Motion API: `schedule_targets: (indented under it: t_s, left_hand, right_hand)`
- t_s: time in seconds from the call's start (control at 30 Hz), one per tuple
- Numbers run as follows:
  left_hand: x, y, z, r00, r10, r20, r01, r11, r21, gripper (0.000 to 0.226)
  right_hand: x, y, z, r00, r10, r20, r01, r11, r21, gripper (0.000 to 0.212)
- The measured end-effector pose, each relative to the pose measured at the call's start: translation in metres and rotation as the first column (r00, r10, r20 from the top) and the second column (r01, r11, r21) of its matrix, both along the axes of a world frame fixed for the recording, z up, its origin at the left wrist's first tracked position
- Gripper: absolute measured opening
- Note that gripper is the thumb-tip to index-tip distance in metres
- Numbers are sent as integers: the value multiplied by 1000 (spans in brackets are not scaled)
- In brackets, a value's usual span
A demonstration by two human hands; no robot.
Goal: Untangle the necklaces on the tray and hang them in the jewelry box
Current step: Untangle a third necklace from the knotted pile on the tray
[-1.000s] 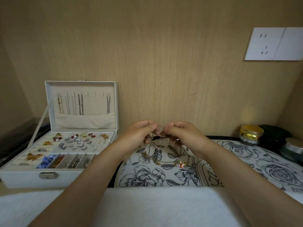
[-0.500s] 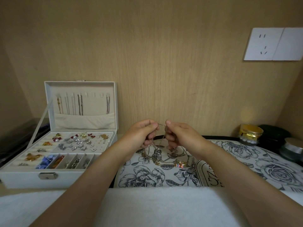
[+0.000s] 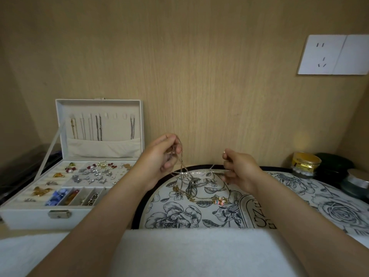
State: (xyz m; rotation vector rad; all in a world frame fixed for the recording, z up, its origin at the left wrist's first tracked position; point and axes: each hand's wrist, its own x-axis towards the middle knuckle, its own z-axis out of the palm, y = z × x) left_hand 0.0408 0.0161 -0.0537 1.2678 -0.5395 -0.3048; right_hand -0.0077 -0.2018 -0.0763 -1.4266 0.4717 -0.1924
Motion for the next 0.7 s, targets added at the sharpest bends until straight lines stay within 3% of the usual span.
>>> schedule_targets:
  t_s: [0.1,0.13,0.2,0.27,0.3,0.33,0.4,0.43,0.5,0.6,0.7]
  left_hand:
    - [2,2,3,999,27,-28,-29,996,-88,21]
    - [2,3,4,999,36,-30,-38,994,-99,22]
    - [2,5,7,999,44,-16,-45,995,-84,22]
    - [0,7,10,999,35,10,-35,999,-32,22]
    - [-1,7,12,999,20,25,-20,1000,5,21]
    - [-3,7,13,999,-3,40,1,999,51,21]
    - [-8,5,16,995,-73,65,63,987,147,21]
    - [-10,4,16,992,-108,72,93,978,188,20]
    - [-12,2,17,986,-153,72,133,963,235,19]
    - [-11,2,17,988,-129,82,100,953,287,21]
    - [-5,6,13,979,-39,200,-58,887,457,21]
  right_hand:
    - [3,-3,-9,994,-32,-101,-13,912,-411,27]
    - [3,-4,-11,990,-25,-139,-57,829,-557,27]
    - [0,-5,-13,963,-49,-266,-192,567,-801,27]
    - [-5,0,-12,947,-117,-300,-246,340,-908,25]
    - [-7,5,-9,968,-100,-232,-194,294,-936,29]
    - [-7,9,-6,991,-16,-133,-121,320,-940,36]
    - [-8,23,4,965,253,61,-104,590,-801,42]
    - [-11,30,10,913,388,125,-214,716,-665,41]
    - [-13,40,16,822,530,208,-391,792,-469,30]
    - [-14,44,15,850,470,237,-326,823,-465,17]
    - [-11,37,14,913,314,261,-172,876,-451,19]
